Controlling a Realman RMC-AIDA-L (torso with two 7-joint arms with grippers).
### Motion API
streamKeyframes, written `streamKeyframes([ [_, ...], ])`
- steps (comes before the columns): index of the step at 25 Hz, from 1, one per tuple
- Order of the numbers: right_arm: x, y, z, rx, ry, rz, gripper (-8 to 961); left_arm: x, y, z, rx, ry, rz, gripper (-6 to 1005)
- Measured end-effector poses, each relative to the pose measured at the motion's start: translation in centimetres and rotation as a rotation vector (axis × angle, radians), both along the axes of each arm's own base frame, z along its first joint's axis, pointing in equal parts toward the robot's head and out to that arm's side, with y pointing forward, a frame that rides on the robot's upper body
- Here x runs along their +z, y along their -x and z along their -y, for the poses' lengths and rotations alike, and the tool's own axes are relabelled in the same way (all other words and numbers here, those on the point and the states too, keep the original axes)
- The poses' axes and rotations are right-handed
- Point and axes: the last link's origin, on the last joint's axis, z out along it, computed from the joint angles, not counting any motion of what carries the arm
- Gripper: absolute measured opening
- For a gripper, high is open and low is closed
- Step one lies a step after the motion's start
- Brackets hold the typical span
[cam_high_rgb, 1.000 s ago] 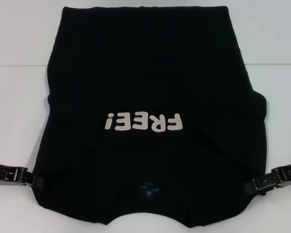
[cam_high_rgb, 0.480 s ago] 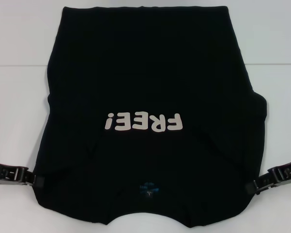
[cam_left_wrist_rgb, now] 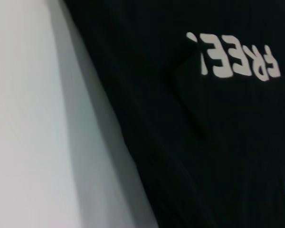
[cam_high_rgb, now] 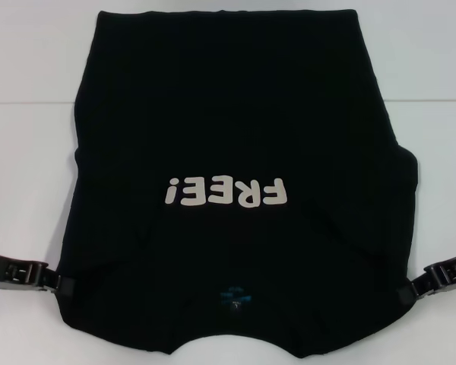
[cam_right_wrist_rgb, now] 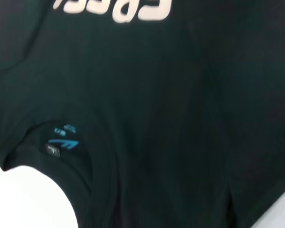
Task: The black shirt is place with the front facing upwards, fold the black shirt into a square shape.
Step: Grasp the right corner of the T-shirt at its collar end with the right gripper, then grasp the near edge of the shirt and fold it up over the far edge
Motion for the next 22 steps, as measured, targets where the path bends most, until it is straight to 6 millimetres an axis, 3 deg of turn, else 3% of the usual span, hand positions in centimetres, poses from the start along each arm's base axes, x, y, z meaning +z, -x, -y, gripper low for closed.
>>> streamKeyframes([
  [8,1.0,0.5,1.0,0.079,0.151,0.044,77,0.5,-0.8,1.3,-0.041,0.154,0.079,27],
  [10,1.2,0.6,3.0,0.147,0.31,0.026,65,0.6,-1.2,2.4,-0.054,0.242,0.122,27],
  [16,0.4,0.2,6.2,0.2,0.525,0.014,79,0.2,-2.2,6.0,-0.078,0.513,0.198,27],
  [18,-0.2,0.3,6.8,0.223,0.564,0.005,83,-0.3,-2.2,6.3,-0.084,0.559,0.175,27],
  [22,-0.8,0.7,6.5,0.241,0.522,-0.031,92,-0.5,-3.1,4.9,-0.125,0.495,0.187,28],
])
